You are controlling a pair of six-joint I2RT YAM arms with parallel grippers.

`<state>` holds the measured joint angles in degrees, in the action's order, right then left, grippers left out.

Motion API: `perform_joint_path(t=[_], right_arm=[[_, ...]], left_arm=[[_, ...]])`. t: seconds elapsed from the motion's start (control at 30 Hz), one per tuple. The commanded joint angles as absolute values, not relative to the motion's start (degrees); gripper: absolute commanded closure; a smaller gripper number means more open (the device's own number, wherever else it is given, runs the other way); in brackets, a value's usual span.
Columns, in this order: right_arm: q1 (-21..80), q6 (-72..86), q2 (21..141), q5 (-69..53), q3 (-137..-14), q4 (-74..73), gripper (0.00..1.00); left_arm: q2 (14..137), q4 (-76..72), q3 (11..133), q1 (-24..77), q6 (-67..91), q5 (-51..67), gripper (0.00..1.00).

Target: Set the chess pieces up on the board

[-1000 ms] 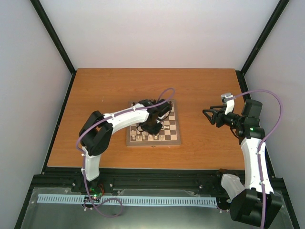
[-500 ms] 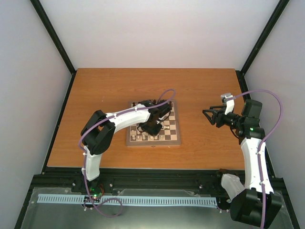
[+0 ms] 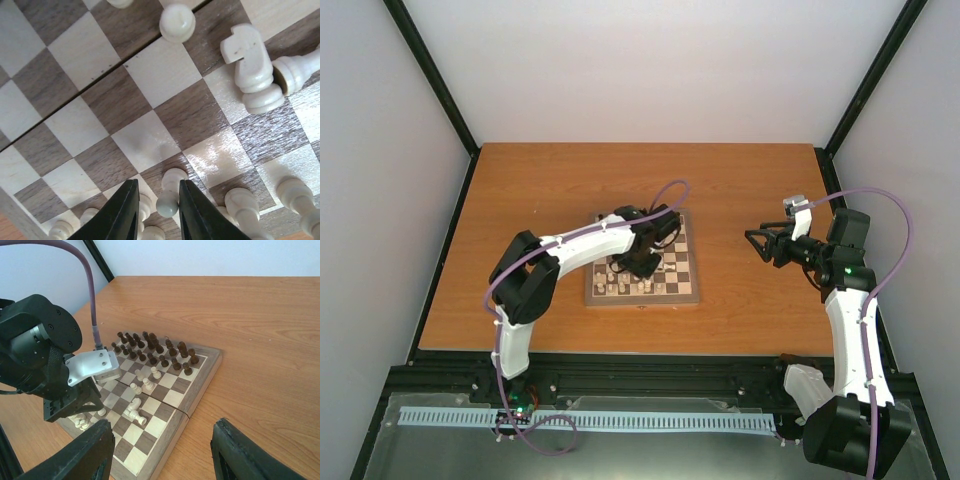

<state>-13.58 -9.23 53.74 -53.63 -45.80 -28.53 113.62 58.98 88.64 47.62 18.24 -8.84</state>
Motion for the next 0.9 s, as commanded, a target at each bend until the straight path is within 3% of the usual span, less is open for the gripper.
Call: perform_joint_path(t=[0.0, 0.27, 0.87], right_arm=[[-13.9, -9.9, 54.0, -54.5, -47.0, -28.7, 0.46], [-13.9, -9.8, 54.2, -54.8, -47.2, -28.7, 0.46], [-13.9, -10.4, 53.9, -54.8, -47.2, -28.9, 0.46]], left_arm=[[108.9, 59.5, 89.7, 47.3, 19.4, -11.7, 0.75], [97.6, 55.6, 82.2, 47.3, 19.3, -5.6, 0.67], [101.2, 50.5, 78.1, 50.1, 16.8, 2.1, 0.70]])
